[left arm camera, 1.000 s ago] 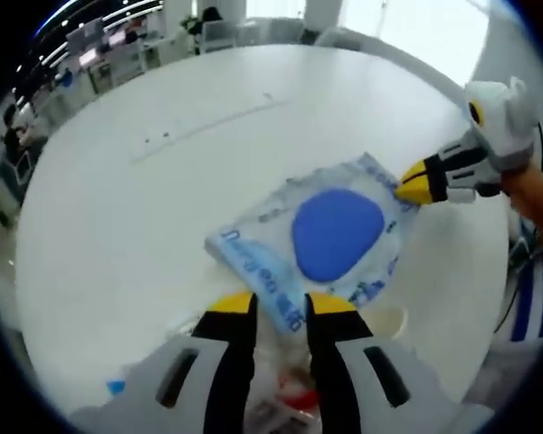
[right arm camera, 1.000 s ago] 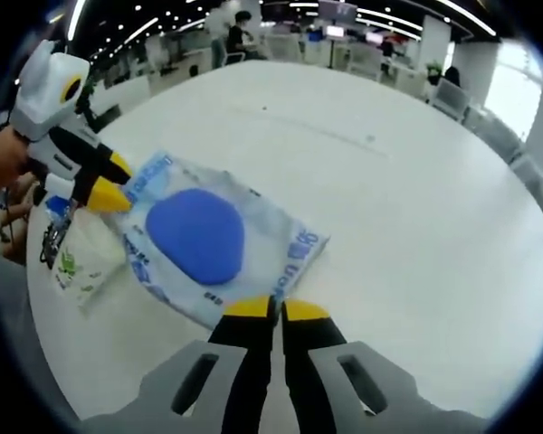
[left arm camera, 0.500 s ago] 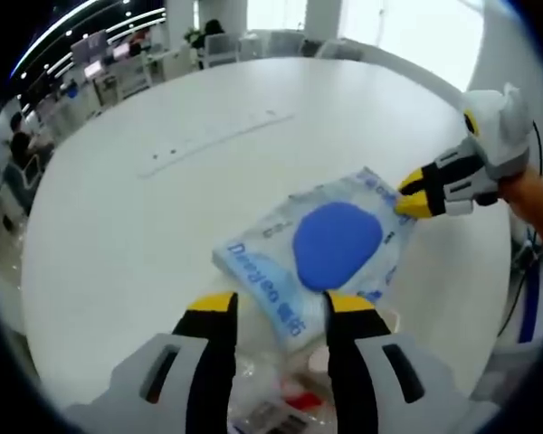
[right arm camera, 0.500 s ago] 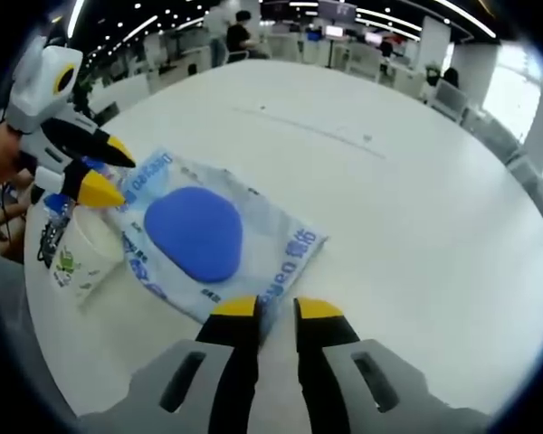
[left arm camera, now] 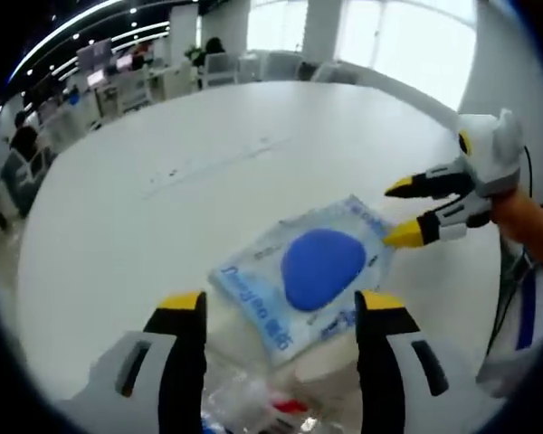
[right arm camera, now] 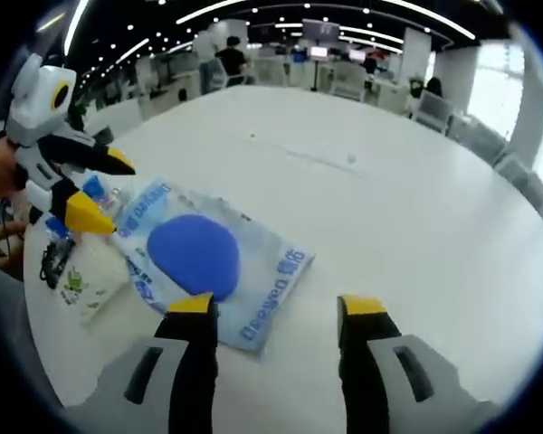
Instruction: Arrange the tabletop items into an orderly group along one side of the table until the central work area is clear of visible clutter.
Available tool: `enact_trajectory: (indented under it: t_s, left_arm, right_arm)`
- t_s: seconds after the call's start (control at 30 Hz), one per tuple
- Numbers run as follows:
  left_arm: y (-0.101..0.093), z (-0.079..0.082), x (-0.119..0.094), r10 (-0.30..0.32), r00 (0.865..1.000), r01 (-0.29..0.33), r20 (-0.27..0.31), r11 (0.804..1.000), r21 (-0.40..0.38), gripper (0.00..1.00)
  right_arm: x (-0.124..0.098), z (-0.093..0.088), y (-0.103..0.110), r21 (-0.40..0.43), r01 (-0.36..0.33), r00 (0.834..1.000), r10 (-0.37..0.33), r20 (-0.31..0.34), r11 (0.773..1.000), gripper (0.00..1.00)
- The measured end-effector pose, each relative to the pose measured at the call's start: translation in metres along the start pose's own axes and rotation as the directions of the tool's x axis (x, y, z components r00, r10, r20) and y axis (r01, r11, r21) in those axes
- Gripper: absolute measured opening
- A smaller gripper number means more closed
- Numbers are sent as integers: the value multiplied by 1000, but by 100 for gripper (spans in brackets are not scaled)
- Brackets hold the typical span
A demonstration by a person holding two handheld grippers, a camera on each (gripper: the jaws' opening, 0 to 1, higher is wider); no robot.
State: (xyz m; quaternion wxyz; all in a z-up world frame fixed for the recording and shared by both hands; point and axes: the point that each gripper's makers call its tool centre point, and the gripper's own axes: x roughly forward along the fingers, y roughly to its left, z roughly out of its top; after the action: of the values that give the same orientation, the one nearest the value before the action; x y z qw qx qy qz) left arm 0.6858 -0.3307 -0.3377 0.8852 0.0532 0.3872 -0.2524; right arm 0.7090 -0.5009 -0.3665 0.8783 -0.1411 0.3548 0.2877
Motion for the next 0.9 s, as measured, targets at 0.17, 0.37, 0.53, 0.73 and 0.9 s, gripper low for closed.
enact_trajectory:
  t_s: [0.17,0.37,0.53,0.73,0.9]
  left_arm:
    - [-7,5,-5,-42,998,42,39,999,-1,72]
    - [-16,13,-13,-82,994,82,77,997,5,81]
    - [-22,18,-23,-102,988,102,113,995,9,87]
    - [-30,20,-36,-146,978,145,148,989,17,98]
    - [-33,19,-53,-185,965,182,185,983,33,99]
  right_arm:
    - [-4,5,1,-2,5,1000,-5,22,1000,63]
    - [-13,16,5,-17,2,998,-1,63,1000,72]
    - [-22,24,6,-15,11,996,-10,93,1000,80]
    - [-31,29,10,-23,9,993,-6,119,1000,90]
    - [-46,39,13,-39,18,987,-12,162,999,94]
